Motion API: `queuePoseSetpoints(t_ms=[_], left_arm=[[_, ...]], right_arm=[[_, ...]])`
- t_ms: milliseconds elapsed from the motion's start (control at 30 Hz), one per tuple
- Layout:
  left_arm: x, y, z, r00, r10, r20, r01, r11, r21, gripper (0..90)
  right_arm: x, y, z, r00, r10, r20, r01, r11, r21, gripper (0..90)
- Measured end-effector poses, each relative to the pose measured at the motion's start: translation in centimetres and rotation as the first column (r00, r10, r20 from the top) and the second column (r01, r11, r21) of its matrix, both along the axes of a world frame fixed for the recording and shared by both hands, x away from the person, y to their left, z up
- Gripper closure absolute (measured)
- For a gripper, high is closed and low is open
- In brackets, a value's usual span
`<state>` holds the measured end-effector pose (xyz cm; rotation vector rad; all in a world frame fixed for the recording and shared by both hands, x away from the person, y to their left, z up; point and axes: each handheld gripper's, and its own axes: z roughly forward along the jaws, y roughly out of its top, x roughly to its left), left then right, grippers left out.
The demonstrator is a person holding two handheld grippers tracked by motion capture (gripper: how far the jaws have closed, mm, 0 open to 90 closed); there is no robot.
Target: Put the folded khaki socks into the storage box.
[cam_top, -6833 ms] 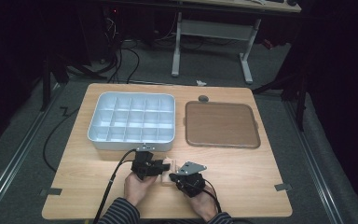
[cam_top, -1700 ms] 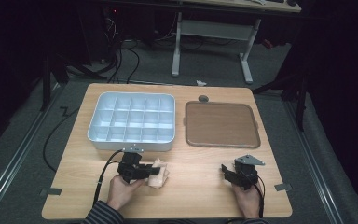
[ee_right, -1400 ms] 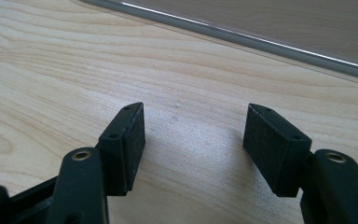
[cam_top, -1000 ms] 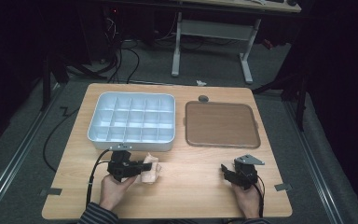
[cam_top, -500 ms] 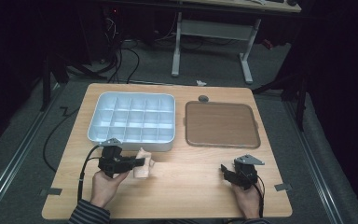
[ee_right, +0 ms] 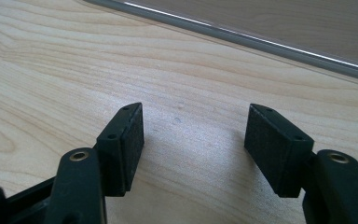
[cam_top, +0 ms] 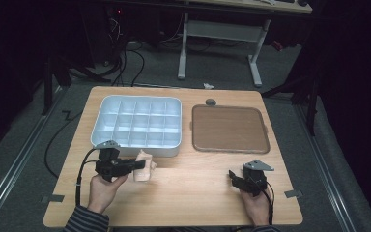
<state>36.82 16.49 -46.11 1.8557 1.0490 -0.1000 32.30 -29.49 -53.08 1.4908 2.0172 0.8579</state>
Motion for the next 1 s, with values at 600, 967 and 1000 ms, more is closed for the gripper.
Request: queuePoseSetpoints(t_ms=[600, 967, 1000], left_arm=[[1.2, 0.6, 1.9, 0.9991, 0.023, 0.036, -0.023, 0.9997, 0.002, 74.4], [2.4, 1.4, 3.2, 0.9975, 0.048, 0.051, -0.048, 0.9988, -0.005, 74.4], [2.5, 1.5, 3.2, 0.9975, 0.051, 0.049, -0.051, 0.9987, -0.008, 74.4]], right_arm=[[0.0, 0.0, 0.0, 1.0000, 0.004, 0.000, -0.004, 1.000, -0.002, 37.8], [0.0, 0.0, 0.0, 1.0000, 0.007, 0.000, -0.007, 1.000, -0.002, 37.8], [0.0, 0.0, 0.0, 1.0000, 0.007, 0.000, -0.007, 1.000, -0.002, 37.8]])
